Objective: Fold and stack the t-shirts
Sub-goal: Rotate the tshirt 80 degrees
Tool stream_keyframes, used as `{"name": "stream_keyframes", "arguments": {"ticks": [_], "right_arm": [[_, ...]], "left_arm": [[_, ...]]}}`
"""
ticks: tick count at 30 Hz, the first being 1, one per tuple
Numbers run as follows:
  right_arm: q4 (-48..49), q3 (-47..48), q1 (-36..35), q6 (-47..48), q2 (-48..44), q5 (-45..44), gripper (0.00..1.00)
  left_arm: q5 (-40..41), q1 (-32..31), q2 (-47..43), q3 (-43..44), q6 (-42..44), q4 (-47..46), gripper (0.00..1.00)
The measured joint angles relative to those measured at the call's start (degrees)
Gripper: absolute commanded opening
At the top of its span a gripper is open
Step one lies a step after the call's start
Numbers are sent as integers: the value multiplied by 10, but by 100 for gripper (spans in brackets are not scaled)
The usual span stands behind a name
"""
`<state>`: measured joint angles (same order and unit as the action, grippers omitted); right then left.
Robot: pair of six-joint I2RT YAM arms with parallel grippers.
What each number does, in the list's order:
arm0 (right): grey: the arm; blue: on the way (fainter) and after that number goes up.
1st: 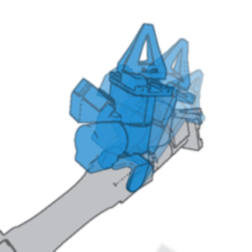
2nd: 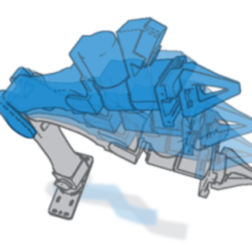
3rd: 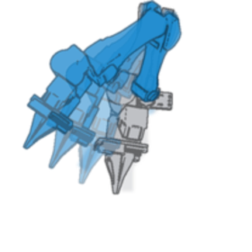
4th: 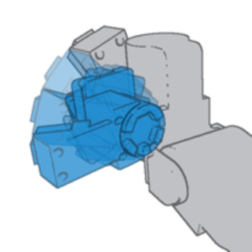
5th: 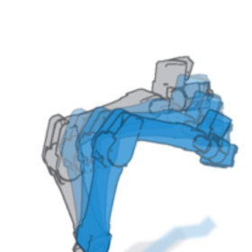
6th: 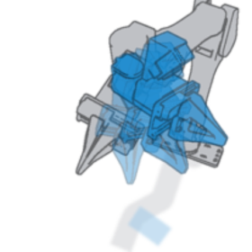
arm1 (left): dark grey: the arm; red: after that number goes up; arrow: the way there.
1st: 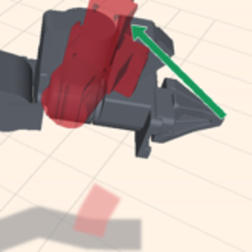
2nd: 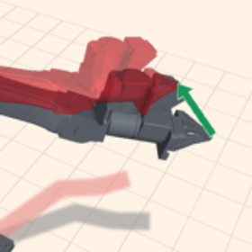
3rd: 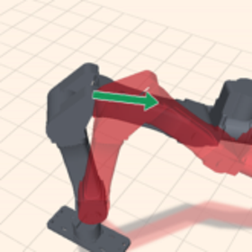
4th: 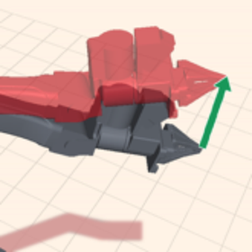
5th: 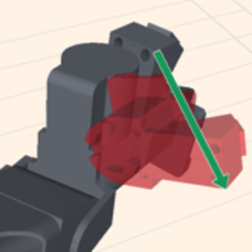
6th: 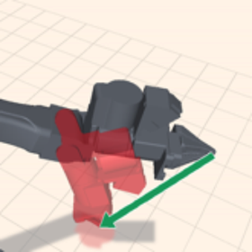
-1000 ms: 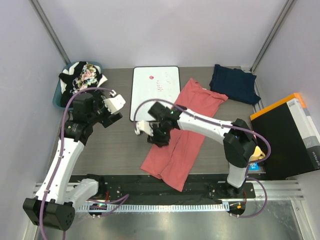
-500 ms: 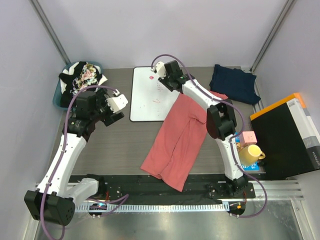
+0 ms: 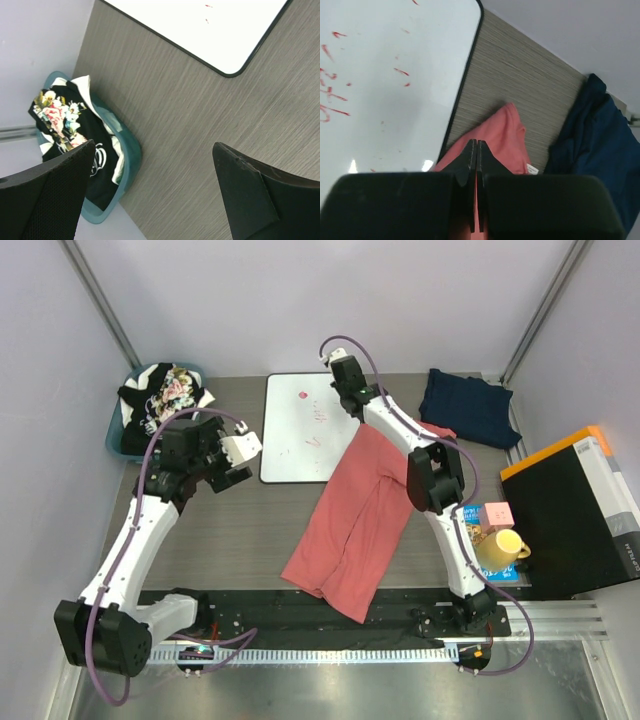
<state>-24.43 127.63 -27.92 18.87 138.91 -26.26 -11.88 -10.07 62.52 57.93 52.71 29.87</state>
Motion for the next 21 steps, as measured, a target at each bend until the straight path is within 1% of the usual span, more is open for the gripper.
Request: {"name": "stream_keyframes", "arguments": {"ticks": [6, 12, 17, 21], "right_arm": [[3, -41, 30, -10, 0, -38, 1], [-13, -92, 54, -16, 0, -33, 1], [-22, -94, 56, -20, 1, -14, 1], [-23, -73, 54, -19, 21, 5, 1]], "left_arm": [[-2, -2, 10, 0, 0, 3, 100], [-2, -5, 24, 15, 0, 7, 100], [-2, -9, 31, 19, 0, 9, 100], [-2, -12, 33, 19, 0, 9, 100]]}}
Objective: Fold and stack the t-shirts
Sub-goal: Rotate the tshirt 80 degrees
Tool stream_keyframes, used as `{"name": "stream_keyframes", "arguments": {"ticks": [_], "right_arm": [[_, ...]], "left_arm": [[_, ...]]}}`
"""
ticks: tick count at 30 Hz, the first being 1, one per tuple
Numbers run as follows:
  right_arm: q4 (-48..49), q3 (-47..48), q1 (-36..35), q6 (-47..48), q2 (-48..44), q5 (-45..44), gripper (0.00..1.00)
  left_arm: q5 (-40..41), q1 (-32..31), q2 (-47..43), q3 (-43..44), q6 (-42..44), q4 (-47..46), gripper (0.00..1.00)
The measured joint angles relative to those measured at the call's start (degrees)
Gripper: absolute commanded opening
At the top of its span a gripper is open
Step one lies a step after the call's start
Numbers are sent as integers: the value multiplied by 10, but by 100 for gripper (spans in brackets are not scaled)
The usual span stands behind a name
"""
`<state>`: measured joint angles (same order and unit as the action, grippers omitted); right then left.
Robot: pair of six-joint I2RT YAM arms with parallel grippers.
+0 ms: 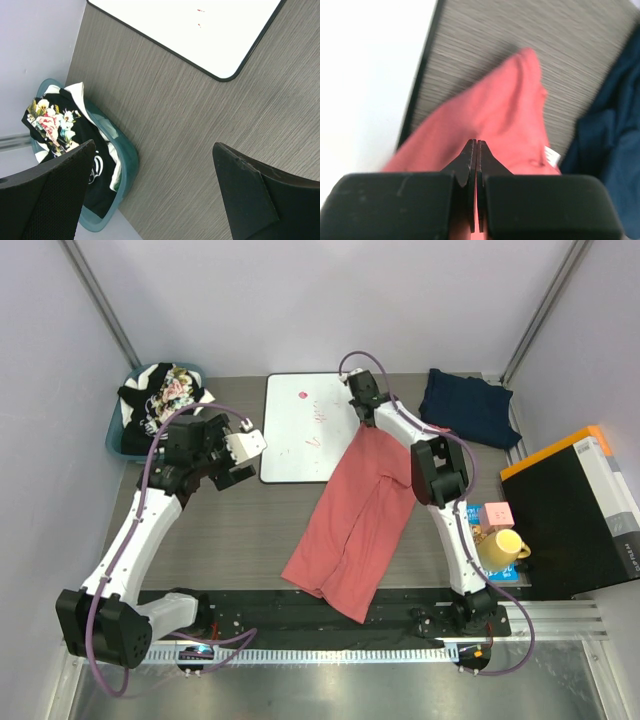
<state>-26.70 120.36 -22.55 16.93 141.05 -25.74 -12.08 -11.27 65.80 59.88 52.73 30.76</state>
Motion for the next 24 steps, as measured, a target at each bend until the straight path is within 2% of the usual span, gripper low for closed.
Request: {"name": "stream_keyframes", "arguments": {"ticks": [4, 15, 24], "right_arm": [[1, 28, -4, 4, 37, 7, 1], [-5, 58, -12, 7, 53, 20, 1], [-6, 138, -35, 16, 101, 34, 1]], "left_arm": [[0, 0, 1, 0, 0, 3, 100], [0, -2, 0, 0, 2, 12, 100], [1, -6, -8, 0, 0, 13, 100]]}}
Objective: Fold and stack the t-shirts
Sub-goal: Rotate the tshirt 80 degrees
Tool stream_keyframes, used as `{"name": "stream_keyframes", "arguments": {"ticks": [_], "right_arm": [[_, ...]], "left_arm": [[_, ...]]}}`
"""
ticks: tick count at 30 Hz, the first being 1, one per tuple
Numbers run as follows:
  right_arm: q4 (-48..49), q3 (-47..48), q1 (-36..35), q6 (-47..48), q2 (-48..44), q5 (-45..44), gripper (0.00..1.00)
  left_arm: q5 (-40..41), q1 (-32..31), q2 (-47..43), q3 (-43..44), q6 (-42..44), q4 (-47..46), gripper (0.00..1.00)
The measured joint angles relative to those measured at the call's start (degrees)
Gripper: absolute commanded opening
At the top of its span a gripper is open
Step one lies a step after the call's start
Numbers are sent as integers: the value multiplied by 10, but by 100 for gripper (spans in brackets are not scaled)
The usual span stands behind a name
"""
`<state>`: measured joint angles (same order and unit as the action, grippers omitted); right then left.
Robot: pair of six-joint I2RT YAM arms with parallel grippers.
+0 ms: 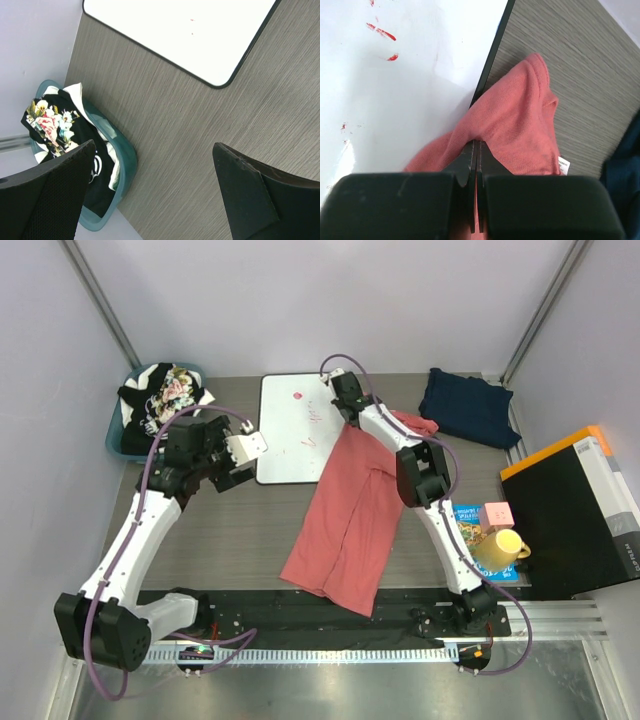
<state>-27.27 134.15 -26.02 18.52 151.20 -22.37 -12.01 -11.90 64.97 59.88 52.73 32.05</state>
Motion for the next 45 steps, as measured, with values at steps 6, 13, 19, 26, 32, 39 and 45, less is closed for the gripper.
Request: {"name": "stream_keyframes", "arguments": {"ticks": [6, 13, 19, 26, 32, 39, 45], "right_arm": [[12, 35, -28, 12, 25, -3, 1], [34, 38, -66, 24, 31, -16, 1], [49, 28, -75, 36, 31, -42, 38], [54, 14, -60, 21, 12, -64, 49], [41, -29, -19, -6, -66, -45, 6], [32, -128, 55, 7, -234, -20, 1], [17, -195, 103, 37, -315, -8, 1]], "left_arm": [[0, -5, -4, 0, 0, 0, 100], [1, -6, -15, -1, 0, 0, 100], [3, -7, -26, -7, 0, 0, 100], [-7, -12, -26, -19, -5, -1, 100], [-38, -21, -2, -47, -32, -38, 65], [-85, -67, 179, -19, -85, -113, 0], [-118, -107, 345, 112, -120, -110, 0]]}}
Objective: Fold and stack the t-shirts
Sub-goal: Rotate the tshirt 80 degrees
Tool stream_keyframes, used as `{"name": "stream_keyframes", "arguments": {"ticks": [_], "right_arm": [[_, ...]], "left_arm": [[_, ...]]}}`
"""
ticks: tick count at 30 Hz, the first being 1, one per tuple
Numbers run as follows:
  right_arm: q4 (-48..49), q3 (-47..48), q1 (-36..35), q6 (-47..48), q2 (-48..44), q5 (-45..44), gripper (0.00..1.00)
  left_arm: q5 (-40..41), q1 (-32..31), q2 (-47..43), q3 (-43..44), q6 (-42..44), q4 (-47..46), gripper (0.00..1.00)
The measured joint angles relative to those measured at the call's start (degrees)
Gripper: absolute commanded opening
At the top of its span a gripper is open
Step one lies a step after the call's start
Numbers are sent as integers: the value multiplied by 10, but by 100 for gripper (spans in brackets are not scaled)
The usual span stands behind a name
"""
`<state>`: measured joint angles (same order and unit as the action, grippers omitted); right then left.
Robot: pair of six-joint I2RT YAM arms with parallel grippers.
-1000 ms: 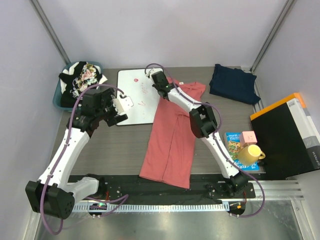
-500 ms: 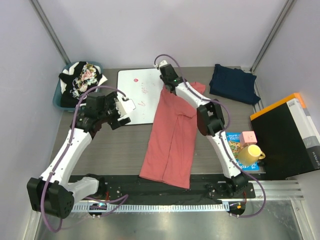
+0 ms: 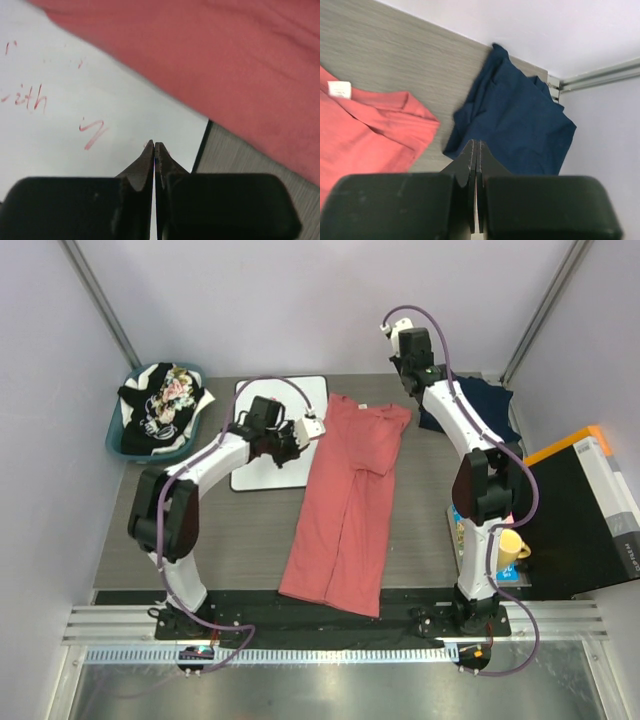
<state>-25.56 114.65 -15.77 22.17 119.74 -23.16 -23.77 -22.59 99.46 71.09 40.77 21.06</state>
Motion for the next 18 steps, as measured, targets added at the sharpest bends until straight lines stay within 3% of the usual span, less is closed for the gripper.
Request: {"name": "stream_keyframes", "arguments": {"ticks": [5, 10, 18], "right_arm": [[-4, -26, 19, 10, -6, 8, 1], [-17, -37, 35, 15, -6, 15, 1], [-17, -32, 53, 17, -8, 19, 1]], "left_arm": [[-34, -22, 121, 181, -31, 25, 0], [-30, -41, 187, 292, -43, 32, 0], [35, -78, 287, 321, -23, 32, 0]]}}
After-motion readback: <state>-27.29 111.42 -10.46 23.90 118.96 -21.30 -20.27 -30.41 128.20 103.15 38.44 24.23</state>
